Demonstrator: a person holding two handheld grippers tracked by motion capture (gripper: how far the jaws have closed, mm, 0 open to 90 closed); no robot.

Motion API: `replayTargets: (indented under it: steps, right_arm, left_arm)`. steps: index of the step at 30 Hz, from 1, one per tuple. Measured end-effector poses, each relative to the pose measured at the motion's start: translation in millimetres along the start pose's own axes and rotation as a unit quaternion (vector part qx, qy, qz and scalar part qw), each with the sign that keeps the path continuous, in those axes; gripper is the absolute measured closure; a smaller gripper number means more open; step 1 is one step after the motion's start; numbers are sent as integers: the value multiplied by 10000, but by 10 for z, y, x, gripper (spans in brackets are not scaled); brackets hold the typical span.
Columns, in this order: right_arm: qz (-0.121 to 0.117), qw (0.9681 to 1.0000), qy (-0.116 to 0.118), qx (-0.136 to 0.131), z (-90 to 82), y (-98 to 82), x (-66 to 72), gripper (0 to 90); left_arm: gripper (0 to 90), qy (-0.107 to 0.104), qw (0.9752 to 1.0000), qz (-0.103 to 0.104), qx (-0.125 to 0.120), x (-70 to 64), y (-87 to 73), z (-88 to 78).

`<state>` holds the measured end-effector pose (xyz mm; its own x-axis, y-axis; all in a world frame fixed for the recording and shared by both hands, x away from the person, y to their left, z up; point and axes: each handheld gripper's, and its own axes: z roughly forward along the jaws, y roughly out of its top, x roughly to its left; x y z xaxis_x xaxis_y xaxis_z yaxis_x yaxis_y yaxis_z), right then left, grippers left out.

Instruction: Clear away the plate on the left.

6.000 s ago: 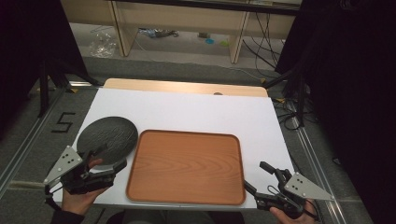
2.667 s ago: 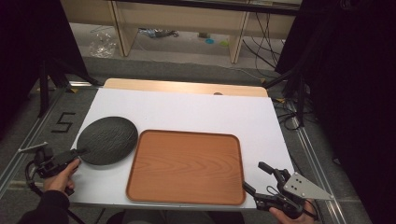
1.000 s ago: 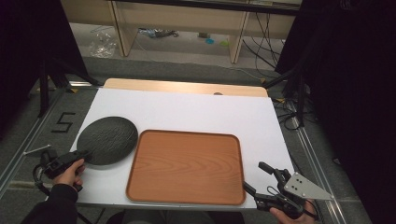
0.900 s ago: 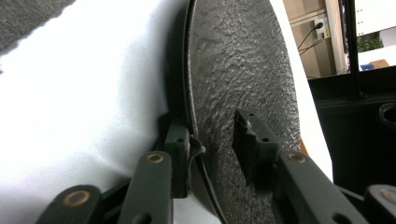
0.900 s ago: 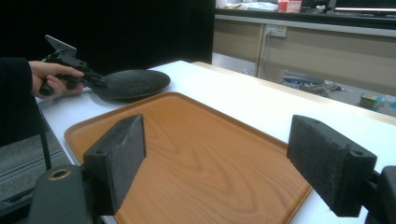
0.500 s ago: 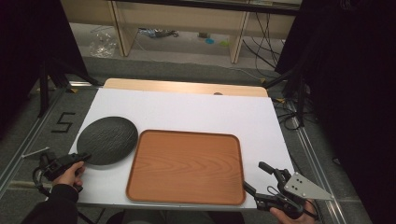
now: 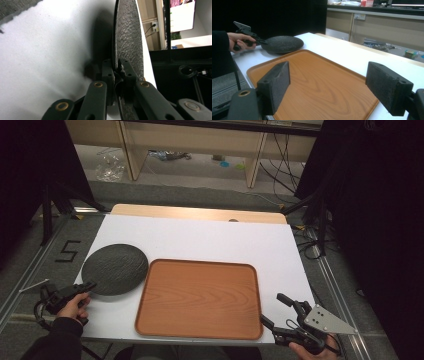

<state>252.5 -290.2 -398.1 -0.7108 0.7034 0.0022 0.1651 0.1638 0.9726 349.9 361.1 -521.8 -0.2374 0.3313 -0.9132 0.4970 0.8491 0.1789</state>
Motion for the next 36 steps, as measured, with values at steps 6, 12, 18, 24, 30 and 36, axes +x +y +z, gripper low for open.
replayTargets:
  steps: [6,12,18,24,30,36]
  right_arm:
    - [41,10000,-1,-16,1,-3,2,209]
    - [47,10000,5,-26,-2,-3,0,209]
    - [-50,9999,-26,-93,3,-1,-15,209]
    - [-35,10000,-14,-75,0,0,-10,209]
    - [-30,10000,-34,-86,3,-1,-10,209]
    - [31,10000,13,-44,-1,-3,-3,208]
  left_arm:
    - [859,-44,10000,-10,-88,-6,-15,-5]
    - [862,-5,9993,199,-312,-65,-17,-45]
    - [850,70,9991,165,-372,-118,-18,-50]
    - [845,10,9987,-37,-510,-104,8,-58]
    - [851,-284,9980,-70,-552,-133,32,-80]
    - [850,-508,9974,95,-503,-220,29,-101]
